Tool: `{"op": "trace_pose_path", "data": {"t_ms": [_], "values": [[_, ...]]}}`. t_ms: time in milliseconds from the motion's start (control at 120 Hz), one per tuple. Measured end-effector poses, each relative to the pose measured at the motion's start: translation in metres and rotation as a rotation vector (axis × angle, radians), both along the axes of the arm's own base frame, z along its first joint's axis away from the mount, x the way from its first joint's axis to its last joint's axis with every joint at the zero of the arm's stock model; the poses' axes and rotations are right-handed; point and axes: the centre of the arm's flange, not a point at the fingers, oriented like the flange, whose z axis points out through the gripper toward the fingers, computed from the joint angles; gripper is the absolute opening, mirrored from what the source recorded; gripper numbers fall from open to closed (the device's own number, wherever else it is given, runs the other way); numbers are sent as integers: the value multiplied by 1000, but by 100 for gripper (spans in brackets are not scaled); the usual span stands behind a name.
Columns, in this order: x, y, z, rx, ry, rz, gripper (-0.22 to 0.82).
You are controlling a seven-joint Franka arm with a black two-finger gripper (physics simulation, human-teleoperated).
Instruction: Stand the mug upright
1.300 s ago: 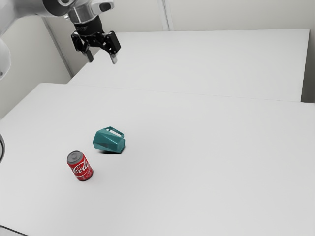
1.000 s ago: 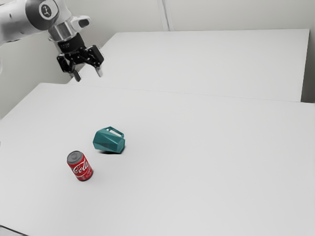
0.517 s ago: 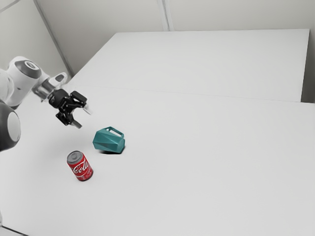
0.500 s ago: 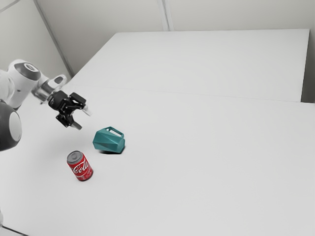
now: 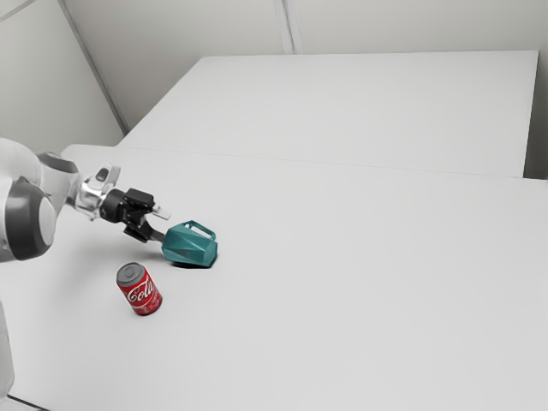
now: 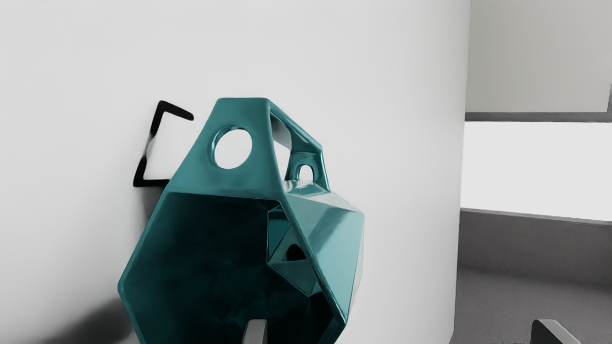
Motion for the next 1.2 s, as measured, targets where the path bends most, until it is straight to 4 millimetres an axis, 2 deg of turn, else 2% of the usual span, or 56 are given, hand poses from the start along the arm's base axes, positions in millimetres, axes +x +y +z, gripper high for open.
{"op": "trace_pose_path", "data": {"t_ms": [150,367,658,700,833,917,1058,1200], "values": [[-3,-2,-15,-21,-40,-4,60],[-4,-4,-20,-39,-93,-5,60],[3,-28,-33,-71,-124,-23,59],[4,-30,-33,-73,-129,-24,52],[5,-31,-34,-73,-136,-22,18],[6,-33,-34,-75,-137,-23,4],[7,-36,-34,-78,-141,-26,-9],[11,-42,-25,-85,-157,-37,-12]]}}
